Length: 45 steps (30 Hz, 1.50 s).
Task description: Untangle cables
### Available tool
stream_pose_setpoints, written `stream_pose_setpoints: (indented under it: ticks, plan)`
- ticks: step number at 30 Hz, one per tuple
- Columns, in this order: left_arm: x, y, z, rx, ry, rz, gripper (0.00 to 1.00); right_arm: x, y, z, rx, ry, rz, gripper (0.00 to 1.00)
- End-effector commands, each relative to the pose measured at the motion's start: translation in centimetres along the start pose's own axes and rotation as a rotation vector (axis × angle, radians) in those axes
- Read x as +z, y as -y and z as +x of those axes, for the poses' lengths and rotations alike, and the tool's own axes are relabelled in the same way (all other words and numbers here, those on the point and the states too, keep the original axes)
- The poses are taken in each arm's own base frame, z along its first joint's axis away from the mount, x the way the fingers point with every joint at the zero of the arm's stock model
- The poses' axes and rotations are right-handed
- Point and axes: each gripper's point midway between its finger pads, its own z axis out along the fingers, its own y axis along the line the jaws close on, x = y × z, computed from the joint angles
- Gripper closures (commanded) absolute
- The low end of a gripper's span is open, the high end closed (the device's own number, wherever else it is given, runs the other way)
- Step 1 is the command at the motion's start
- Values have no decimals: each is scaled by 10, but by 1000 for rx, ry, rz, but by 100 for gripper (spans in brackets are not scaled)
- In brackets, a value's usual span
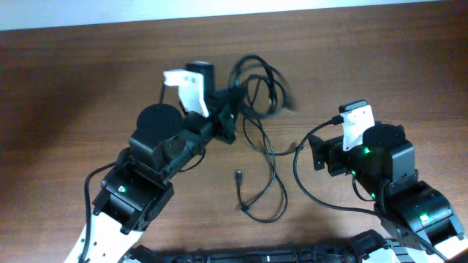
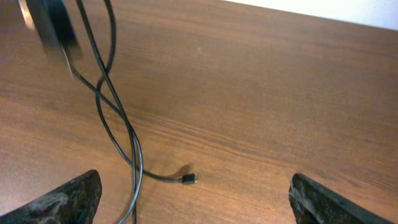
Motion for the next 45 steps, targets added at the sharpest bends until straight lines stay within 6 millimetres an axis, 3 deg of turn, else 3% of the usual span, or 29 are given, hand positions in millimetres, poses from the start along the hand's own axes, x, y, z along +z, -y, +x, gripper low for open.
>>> stream_pose_setpoints:
  ticks: [1,3,7,8,12,13,14,15,16,18,21,25,30,34,37,42,45]
  plan:
    - [-17,-19,-56,-174,269,-133,100,-1,-2,2,18,-8,-15,5]
    - [-23,-20,-73,-251,362,-135,100,-1,-2,2,18,-8,-15,5]
    - [-41,-55,-89,-572,563,-254,100,-1,-2,2,37,-8,-15,5]
    - [-44,-62,-89,-639,592,-273,100,-1,-2,3,37,-9,-15,5]
    - [-43,-83,-69,-630,553,-397,100,-1,-2,3,36,-11,-15,5]
    - [-39,-94,-56,-616,514,-458,84,-1,-2,3,36,-12,-15,5]
    - [-35,-102,-44,-605,474,-504,59,-1,-2,3,36,-11,-15,5]
    - [-32,-111,-30,-591,428,-558,9,-1,-2,3,36,-11,-15,5]
    - [-29,-119,-17,-577,385,-607,1,-1,-2,3,36,-12,-15,5]
    - [-30,-126,-9,-562,358,-649,1,-1,-2,4,36,-14,-15,5]
    - [-41,-128,-17,-408,353,-697,1,-1,-2,4,46,-16,-14,1]
    - [-69,-144,-18,-258,355,-849,1,7,-5,1,126,-23,-28,1]
    - [-113,-195,13,-217,198,-1114,1,62,-65,-10,120,-92,-352,1]
    - [-147,-221,37,-243,64,-1258,1,118,-108,-5,123,-157,-567,4]
    - [-149,-222,46,-263,19,-1256,1,143,-135,1,107,-170,-651,4]
    - [-141,-225,55,-274,-31,-1251,1,188,-201,16,20,-119,-764,4]
    - [-136,-229,61,-272,-61,-1264,1,216,-209,35,61,-149,-720,10]
